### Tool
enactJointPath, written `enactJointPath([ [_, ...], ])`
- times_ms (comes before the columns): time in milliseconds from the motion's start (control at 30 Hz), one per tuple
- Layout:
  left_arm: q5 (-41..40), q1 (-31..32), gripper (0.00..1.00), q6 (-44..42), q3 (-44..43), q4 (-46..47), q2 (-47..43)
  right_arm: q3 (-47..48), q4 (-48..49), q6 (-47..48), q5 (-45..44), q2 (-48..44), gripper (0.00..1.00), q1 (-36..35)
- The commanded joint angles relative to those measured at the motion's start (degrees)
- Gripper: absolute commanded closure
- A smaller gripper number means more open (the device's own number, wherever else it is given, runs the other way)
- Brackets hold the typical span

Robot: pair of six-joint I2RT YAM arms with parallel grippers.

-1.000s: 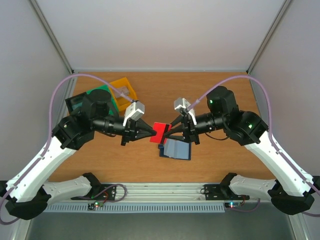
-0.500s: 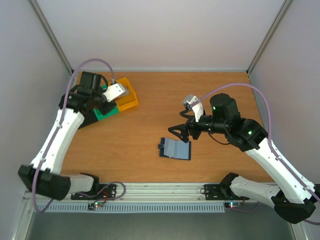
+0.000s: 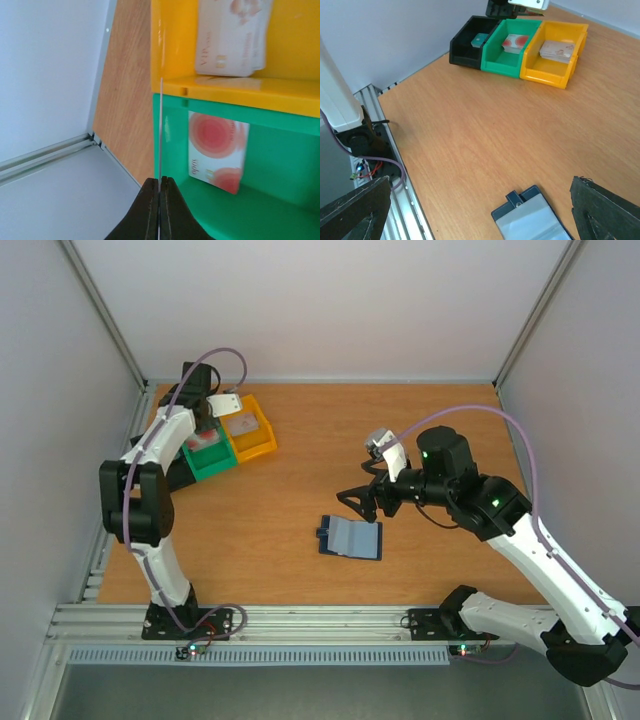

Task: Take the credit cards out of the card holder

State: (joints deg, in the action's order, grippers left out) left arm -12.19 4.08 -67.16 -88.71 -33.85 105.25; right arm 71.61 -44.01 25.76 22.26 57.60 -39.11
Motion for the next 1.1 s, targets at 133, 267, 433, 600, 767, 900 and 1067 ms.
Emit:
enactJointPath([
  [133, -3.85, -2.58, 1.00, -3.30, 0.43, 7.84, 4.62, 0.62, -0.45, 0.87, -0.82, 3.17, 0.01, 0.55],
  [267, -2.93, -2.82, 1.00, -2.25, 3.13, 8.06, 4.04, 0.80, -0.55, 1.32, -0.77, 4.27, 0.01, 0.71],
  [433, -2.36, -3.12, 1.00, -2.55, 6.48, 11.53, 3.66, 0.88, -0.67, 1.55, -0.55, 4.99, 0.02, 0.98],
  [600, -5.06, -3.37, 1.00, -4.88, 7.34, 16.33, 6.29, 1.07, -1.26, 2.25, -0.21, 5.33, 0.02, 1.06],
  [767, -5.46, -3.37, 1.00, -5.83, 8.89, 20.01, 7.90, 1.12, -1.58, 2.20, 0.54, 5.27, 0.02, 1.19],
  [900, -5.93, -3.37, 1.00, -6.45, 8.91, 19.89, 9.46, 1.16, -2.16, 2.44, 0.54, 5.02, 0.02, 1.15],
  [1067, -5.49, -3.37, 0.78, -3.95, 6.99, 16.83, 10.15, 1.38, -2.74, 2.25, 1.15, 4.97, 0.01, 1.17],
])
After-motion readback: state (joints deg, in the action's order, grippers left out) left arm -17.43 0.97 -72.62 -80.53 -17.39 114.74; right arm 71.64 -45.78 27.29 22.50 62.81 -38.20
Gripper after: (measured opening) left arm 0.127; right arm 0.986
